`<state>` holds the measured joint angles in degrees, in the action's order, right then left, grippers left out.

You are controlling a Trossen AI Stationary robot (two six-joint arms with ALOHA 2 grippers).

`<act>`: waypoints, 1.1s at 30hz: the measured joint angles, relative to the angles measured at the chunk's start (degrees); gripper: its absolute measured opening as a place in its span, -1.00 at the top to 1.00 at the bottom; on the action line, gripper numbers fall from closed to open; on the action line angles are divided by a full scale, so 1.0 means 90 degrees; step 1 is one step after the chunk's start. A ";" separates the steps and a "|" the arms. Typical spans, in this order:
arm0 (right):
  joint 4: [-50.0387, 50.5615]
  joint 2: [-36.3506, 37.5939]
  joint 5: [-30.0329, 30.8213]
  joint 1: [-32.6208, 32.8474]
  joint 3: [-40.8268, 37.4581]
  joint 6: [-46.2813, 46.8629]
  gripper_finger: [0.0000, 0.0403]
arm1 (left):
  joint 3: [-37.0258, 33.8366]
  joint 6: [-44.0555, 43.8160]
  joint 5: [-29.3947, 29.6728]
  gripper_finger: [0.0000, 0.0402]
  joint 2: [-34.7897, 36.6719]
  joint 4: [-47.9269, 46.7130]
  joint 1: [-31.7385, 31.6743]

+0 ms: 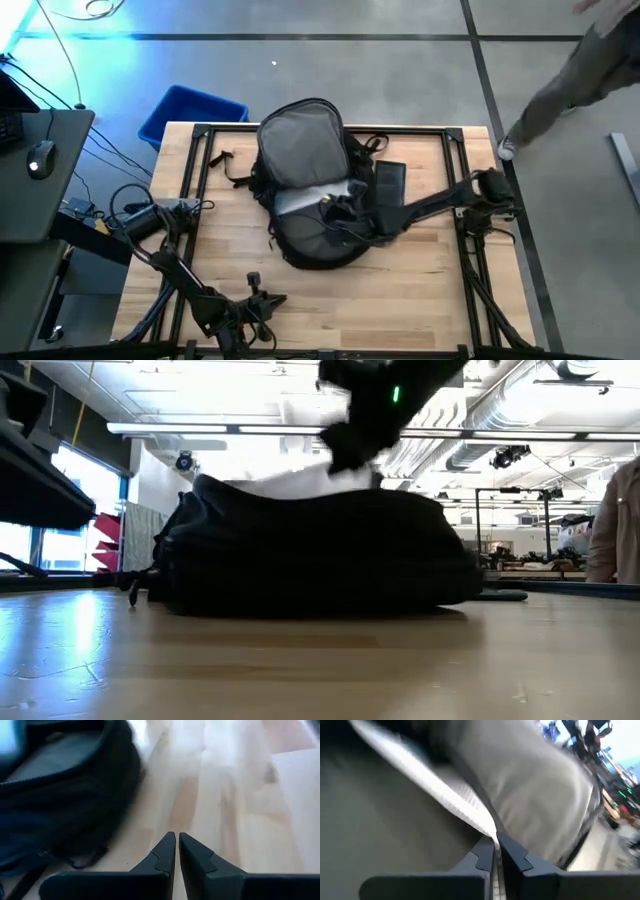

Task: Unpack backpack
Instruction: Remove the white zip bag from the black backpack

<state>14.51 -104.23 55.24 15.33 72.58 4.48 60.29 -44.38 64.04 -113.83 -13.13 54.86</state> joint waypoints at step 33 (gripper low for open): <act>-0.6343 0.1140 0.2834 0.2033 0.1309 -0.7239 1.00 | 0.0106 -0.0488 0.0030 0.98 -0.0395 0.0478 -0.0294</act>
<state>-42.58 -93.97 80.74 33.63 84.36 -60.67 61.24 -48.77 64.31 -117.38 -8.83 52.22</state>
